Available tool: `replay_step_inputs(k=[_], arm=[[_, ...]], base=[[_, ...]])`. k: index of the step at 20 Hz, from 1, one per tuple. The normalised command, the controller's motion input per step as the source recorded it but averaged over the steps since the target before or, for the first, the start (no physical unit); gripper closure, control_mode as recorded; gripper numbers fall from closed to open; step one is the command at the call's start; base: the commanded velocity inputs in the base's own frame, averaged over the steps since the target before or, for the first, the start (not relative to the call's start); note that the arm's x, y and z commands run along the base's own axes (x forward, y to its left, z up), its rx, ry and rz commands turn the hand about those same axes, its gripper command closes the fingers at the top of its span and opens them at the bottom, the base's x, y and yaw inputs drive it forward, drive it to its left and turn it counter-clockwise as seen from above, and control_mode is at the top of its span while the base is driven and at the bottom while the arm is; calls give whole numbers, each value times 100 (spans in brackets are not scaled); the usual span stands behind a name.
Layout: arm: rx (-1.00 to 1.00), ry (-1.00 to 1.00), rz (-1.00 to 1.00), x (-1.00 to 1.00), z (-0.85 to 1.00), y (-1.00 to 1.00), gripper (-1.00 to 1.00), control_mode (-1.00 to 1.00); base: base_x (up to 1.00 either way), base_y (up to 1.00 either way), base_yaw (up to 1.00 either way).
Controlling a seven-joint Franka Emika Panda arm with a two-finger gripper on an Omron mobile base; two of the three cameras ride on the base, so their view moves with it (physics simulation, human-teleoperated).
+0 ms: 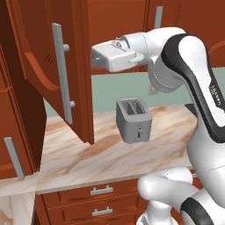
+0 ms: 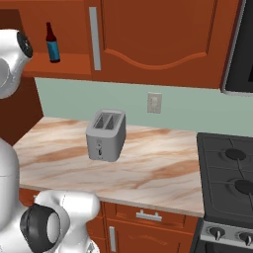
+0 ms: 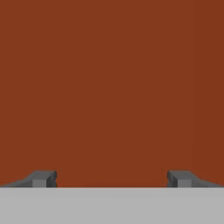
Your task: Get the candle and the beer from the cabinet and move them to the dining counter.
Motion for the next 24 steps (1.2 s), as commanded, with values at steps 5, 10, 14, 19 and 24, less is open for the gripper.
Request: replay_step_inputs(k=[5, 10, 14, 19, 24], arm=[[-13, -15, 14, 1, 0, 43, -100, -100], [-11, -4, 13, 0, 0, 63, -100, -100], [-9, 2, 8, 0, 0, 83, -100, -100], [-2, 4, 2, 0, 0, 68, -100, -100], [0, 0, 0, 0, 0, 45, -100, -100]], base=[[0, 0, 0], [0, 0, 0], [0, 0, 0], [0, 0, 0], [0, 0, 0]])
